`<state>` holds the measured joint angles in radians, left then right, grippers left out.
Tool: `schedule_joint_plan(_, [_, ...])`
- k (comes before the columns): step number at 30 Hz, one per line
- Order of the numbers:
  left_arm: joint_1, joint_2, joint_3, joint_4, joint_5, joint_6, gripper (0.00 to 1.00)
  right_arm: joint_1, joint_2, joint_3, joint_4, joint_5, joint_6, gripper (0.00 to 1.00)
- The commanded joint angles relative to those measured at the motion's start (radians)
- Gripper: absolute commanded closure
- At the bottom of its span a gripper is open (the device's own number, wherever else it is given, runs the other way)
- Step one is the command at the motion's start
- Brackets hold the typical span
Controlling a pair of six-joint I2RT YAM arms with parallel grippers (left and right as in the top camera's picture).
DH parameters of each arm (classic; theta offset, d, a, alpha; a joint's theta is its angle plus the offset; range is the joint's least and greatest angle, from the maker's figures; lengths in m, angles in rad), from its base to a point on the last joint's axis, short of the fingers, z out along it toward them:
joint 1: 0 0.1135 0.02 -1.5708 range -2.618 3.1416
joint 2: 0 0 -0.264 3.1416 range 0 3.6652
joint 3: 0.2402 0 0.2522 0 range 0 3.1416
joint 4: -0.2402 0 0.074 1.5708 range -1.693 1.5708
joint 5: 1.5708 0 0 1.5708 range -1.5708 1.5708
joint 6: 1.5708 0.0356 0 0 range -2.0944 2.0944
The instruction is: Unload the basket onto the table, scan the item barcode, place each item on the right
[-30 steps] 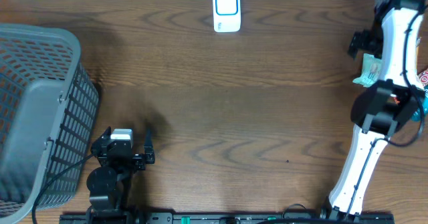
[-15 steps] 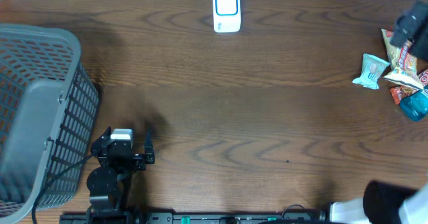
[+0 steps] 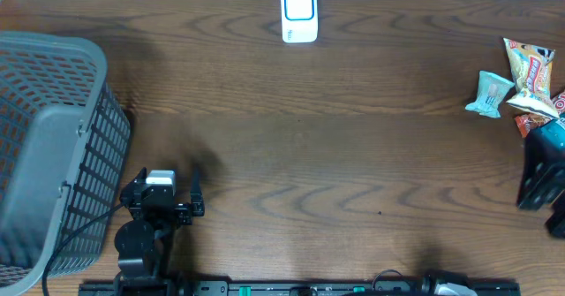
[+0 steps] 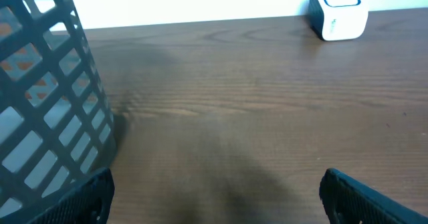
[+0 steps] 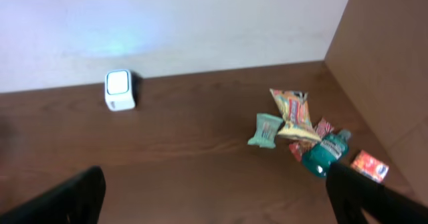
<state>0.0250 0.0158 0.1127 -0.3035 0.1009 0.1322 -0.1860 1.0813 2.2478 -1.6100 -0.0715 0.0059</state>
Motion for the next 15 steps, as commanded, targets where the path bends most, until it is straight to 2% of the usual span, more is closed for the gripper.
schedule_joint_plan(1, [-0.002, -0.005, -0.014, -0.021, -0.001, 0.01, 0.02, 0.004, -0.172, -0.343, 0.146, 0.013, -0.038, 0.01])
schedule_joint_plan(4, [-0.002, -0.005, -0.014, -0.021, -0.001, 0.01, 0.02, 0.004, -0.403, -0.775, 0.426, -0.019, -0.037, 0.01])
schedule_joint_plan(9, [-0.002, -0.005, -0.014, -0.021, -0.001, 0.01, 0.02, 0.005, -0.653, -1.24, 0.769, -0.126, -0.037, 0.01])
schedule_joint_plan(10, [-0.002, -0.005, -0.014, -0.021, -0.001, 0.01, 0.02, 0.007, -0.726, -1.386, 0.892, -0.158, -0.037, 0.01])
schedule_joint_plan(15, [-0.002, -0.005, -0.014, -0.021, -0.001, 0.01, 0.02, 0.059, -0.885, -1.715, 1.201, -0.193, -0.037, 0.01])
